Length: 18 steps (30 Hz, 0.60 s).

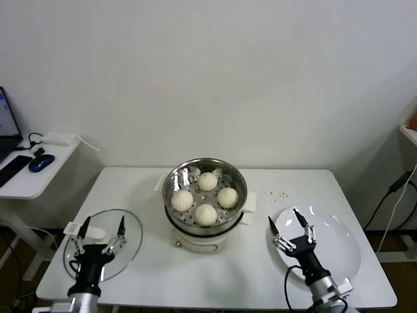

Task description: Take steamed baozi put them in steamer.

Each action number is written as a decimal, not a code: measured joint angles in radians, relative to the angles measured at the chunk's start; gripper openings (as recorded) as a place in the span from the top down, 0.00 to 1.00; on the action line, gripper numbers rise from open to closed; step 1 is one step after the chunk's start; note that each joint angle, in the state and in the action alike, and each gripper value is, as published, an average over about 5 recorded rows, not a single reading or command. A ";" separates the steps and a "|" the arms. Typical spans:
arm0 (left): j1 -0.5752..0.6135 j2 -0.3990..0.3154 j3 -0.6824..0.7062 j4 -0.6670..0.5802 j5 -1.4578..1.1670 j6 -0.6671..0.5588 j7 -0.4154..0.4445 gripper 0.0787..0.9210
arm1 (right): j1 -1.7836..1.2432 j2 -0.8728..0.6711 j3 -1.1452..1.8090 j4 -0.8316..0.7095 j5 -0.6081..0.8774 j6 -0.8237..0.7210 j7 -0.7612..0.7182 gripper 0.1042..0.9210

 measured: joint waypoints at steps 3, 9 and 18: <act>0.001 0.001 -0.003 0.002 -0.003 0.003 0.004 0.12 | -0.014 0.022 0.006 0.000 -0.004 0.008 -0.001 0.12; 0.006 0.002 -0.005 0.002 -0.009 0.007 0.011 0.12 | -0.031 0.048 0.015 0.000 -0.009 0.016 -0.005 0.12; 0.009 0.003 -0.009 -0.001 -0.025 0.015 0.016 0.12 | -0.049 0.065 0.023 0.002 -0.011 0.026 -0.016 0.12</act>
